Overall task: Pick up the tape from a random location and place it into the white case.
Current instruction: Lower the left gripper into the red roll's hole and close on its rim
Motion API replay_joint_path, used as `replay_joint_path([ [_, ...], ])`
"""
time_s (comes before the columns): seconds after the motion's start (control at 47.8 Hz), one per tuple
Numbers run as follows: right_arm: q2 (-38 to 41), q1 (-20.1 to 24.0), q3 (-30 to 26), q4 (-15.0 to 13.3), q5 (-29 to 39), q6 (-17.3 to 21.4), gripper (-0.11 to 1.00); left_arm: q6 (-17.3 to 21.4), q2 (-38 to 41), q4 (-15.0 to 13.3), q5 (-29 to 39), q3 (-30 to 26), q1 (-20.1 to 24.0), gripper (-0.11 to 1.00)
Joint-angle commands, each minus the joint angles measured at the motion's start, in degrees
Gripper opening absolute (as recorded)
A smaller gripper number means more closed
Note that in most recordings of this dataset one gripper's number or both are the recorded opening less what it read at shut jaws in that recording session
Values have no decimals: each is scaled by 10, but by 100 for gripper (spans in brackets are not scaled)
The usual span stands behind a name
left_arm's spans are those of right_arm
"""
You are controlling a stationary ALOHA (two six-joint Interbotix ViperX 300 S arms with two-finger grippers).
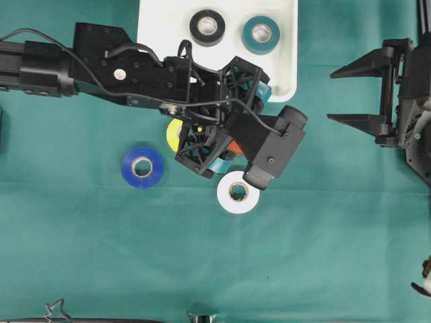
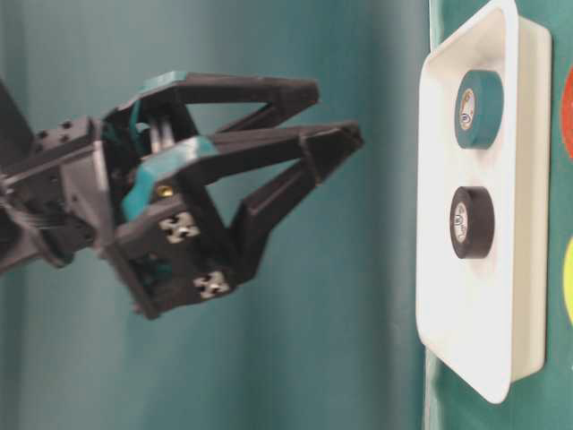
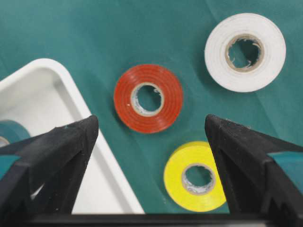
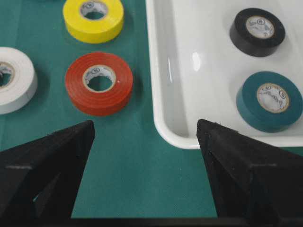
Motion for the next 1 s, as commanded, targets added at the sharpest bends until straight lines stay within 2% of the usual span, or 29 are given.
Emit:
replay_joint_path([
  [0.0,3,2,-13,-1,-3,0,82,2,-6,0,-6,3,-3,98],
  [0.293,3,1,-13,-1,-3,0,82,4,11,0,-76,40,-3,98],
  [0.983,7,2,-12,-1,-3,2,82,9,93,1,-137,83,11,98],
])
